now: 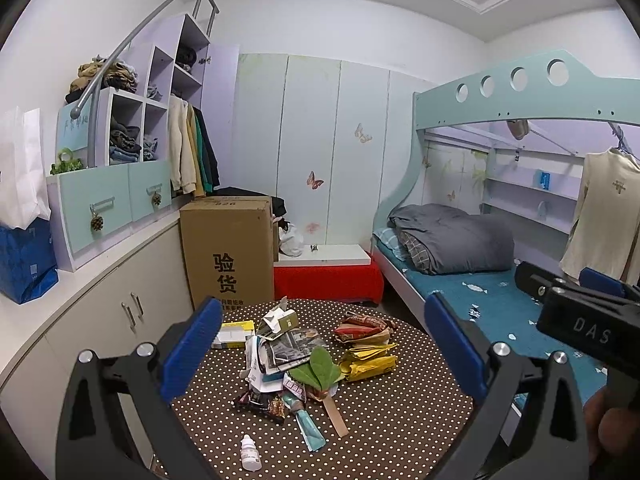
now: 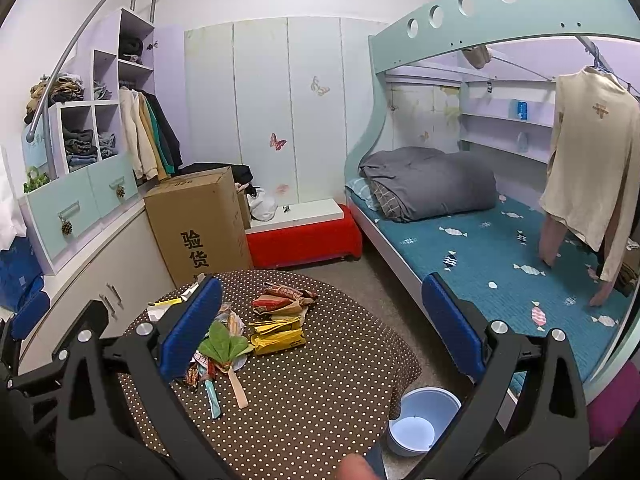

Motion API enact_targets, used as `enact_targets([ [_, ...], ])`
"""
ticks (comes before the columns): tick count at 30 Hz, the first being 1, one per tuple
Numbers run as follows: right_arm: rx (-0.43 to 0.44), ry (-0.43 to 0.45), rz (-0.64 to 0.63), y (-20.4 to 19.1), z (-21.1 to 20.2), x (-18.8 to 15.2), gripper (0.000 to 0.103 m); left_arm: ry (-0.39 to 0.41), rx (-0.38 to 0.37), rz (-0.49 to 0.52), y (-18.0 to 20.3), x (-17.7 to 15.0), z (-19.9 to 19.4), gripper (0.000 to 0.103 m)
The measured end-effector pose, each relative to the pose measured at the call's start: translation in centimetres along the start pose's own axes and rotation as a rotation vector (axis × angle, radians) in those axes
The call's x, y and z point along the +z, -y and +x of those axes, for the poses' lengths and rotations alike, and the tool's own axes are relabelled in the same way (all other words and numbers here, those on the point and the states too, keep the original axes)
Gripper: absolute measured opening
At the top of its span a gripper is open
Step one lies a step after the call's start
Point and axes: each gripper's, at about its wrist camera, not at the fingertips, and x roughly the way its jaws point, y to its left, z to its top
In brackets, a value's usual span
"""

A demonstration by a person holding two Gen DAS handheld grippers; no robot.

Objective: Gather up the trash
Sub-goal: 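Move both tools toward the trash pile on the polka-dot table, then grasp the white eye-drop bottle with left tool while right tool grasps teal toothpaste tube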

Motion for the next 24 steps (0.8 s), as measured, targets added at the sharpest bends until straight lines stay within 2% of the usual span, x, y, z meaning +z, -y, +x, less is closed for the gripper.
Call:
enact_targets([
  [7, 0.014, -0.029, -0.018, -1.0, 1.4, -0.5, 0.098, -0.026, 0.016, -0.013, -1.3, -0.9, 1.0, 0.099],
  [14, 0.042, -0.083, -0.045, -2.0, 3.7, -1.6, 0.098, -0.097, 0.061, -0.025, -3.6, -2.9, 3.1, 0.099],
  [24, 0.128, -0.28, -0.093, -4.4, 11.1, -6.0, 0.098, -0.276, 0.159, -0.022, -8.0, -8.4, 7.1, 0.099],
])
